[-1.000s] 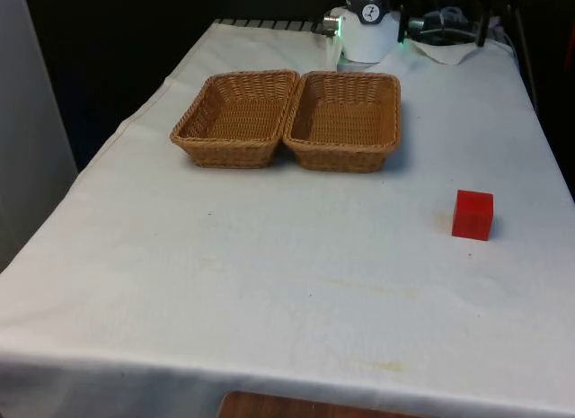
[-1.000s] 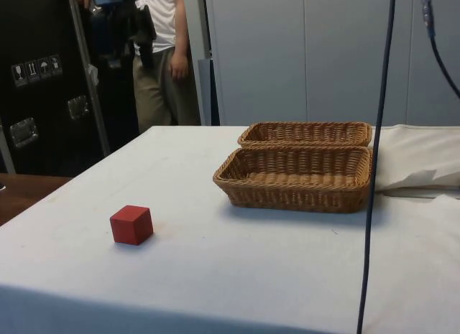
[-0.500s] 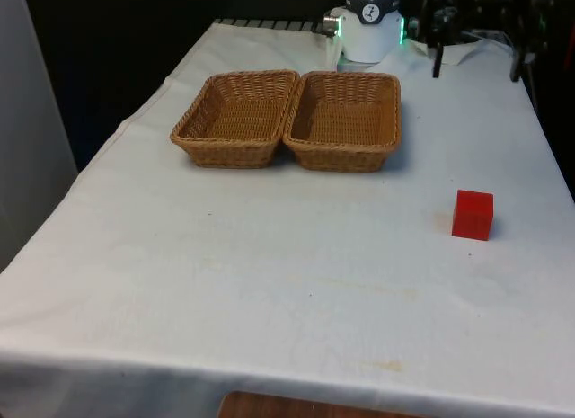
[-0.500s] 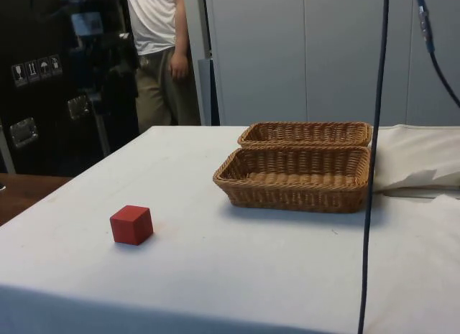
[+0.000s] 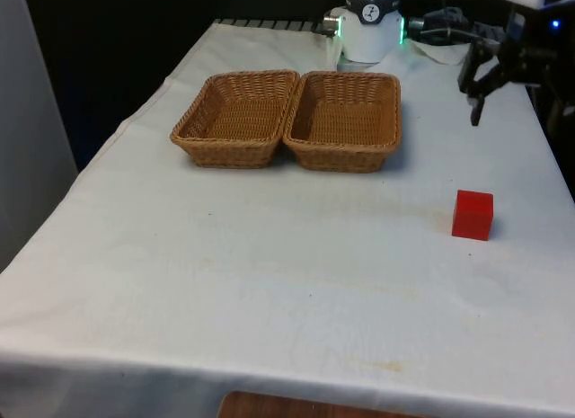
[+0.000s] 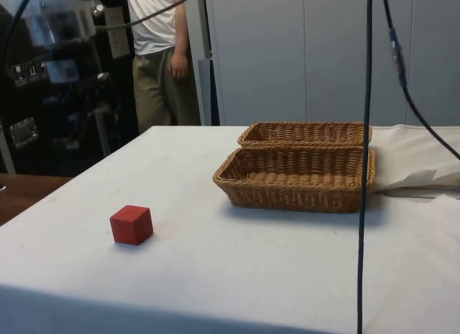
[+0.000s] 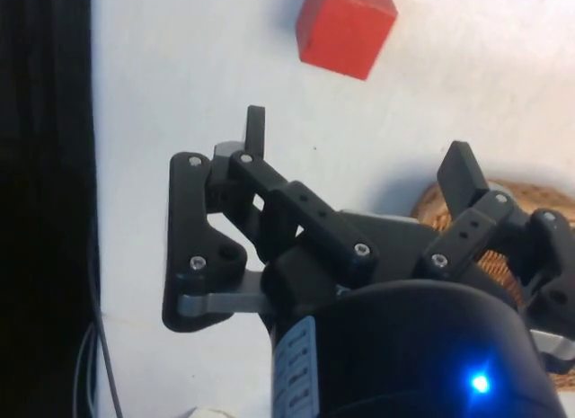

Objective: Pick up the red cube and place it into the right basket.

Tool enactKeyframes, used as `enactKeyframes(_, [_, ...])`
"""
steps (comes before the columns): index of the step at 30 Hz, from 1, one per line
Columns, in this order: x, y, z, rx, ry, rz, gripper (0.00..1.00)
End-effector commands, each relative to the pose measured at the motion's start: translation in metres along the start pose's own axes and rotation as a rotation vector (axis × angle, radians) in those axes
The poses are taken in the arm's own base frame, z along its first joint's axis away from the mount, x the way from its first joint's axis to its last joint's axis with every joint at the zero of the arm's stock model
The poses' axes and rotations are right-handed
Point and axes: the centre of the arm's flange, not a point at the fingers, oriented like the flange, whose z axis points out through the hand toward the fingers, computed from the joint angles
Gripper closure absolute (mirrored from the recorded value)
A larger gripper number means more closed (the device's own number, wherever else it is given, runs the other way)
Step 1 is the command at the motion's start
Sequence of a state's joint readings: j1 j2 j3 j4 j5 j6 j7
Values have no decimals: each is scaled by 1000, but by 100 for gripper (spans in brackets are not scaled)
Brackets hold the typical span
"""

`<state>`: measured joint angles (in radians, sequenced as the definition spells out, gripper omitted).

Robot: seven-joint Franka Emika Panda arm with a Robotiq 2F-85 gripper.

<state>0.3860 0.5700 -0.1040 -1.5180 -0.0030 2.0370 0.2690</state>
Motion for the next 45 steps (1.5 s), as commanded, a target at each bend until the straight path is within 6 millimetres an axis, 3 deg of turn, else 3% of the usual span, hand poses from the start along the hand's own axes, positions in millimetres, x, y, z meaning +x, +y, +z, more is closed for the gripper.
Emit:
enactKeyframes(1, [1, -6, 4, -8, 2, 1, 0])
enactKeyframes(11, [-1, -7, 14, -18, -8, 9, 0])
enactKeyframes(19, [-13, -2, 37, 9, 25, 17, 0])
enactKeyframes(32, [-15, -8, 76, 9, 30, 15, 0])
enactKeyframes(45, [-23, 10, 103, 27, 27, 18, 0])
